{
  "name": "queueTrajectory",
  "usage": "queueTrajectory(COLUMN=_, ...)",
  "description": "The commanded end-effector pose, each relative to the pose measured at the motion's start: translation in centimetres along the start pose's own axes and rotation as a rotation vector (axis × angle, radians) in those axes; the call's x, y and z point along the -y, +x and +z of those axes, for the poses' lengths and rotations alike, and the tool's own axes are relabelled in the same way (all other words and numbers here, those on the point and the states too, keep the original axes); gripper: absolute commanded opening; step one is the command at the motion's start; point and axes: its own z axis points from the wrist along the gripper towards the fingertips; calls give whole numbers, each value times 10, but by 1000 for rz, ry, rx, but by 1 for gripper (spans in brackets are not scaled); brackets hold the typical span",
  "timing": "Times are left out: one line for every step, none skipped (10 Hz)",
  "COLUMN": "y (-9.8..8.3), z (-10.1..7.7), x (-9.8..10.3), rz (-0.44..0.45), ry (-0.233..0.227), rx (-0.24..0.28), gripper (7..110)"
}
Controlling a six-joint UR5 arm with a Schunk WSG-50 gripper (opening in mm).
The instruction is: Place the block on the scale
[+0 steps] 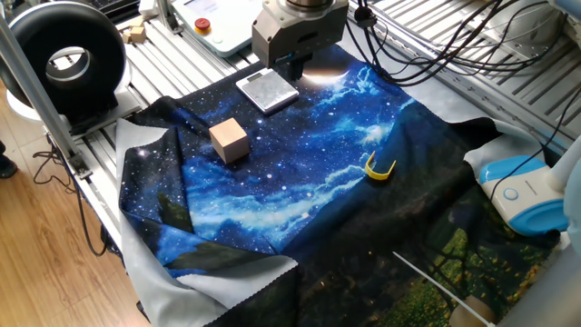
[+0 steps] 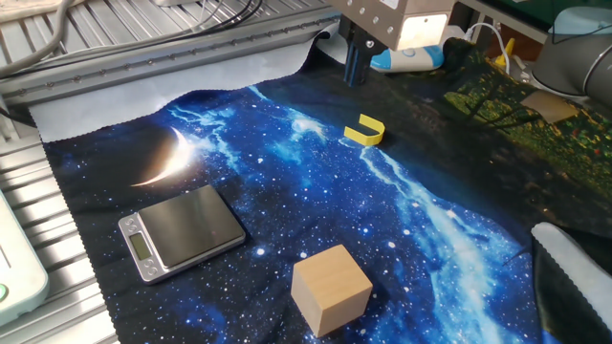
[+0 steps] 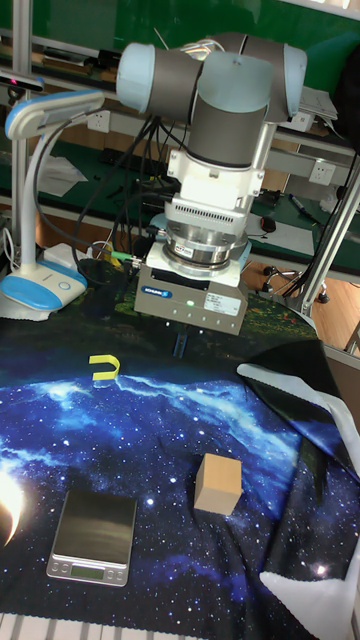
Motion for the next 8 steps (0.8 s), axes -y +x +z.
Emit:
queueTrajectory(y=-2, z=-1, x=-10, rz=18, ry=-42, rx=8, gripper=7)
queueTrajectory(y=-3, z=0, x=-9, rz=18, ry=-39, rx=10, gripper=7)
queueTrajectory(y=-3, z=0, x=-6, rz=16, ry=-27, rx=12, gripper=7)
queueTrajectory(y=-4, z=1, x=-5, rz=17, ry=-24, rx=12, gripper=7)
queueTrajectory(y=-4, z=1, x=-6, rz=17, ry=-28, rx=13, gripper=7)
queueTrajectory(y=-4, z=2, x=-6, rz=18, ry=-31, rx=13, gripper=7)
queueTrajectory(y=-4, z=2, x=-5, rz=13, ry=-26, rx=14, gripper=7)
queueTrajectory(y=-5, z=2, x=1, rz=-2, ry=-2, rx=17, gripper=7)
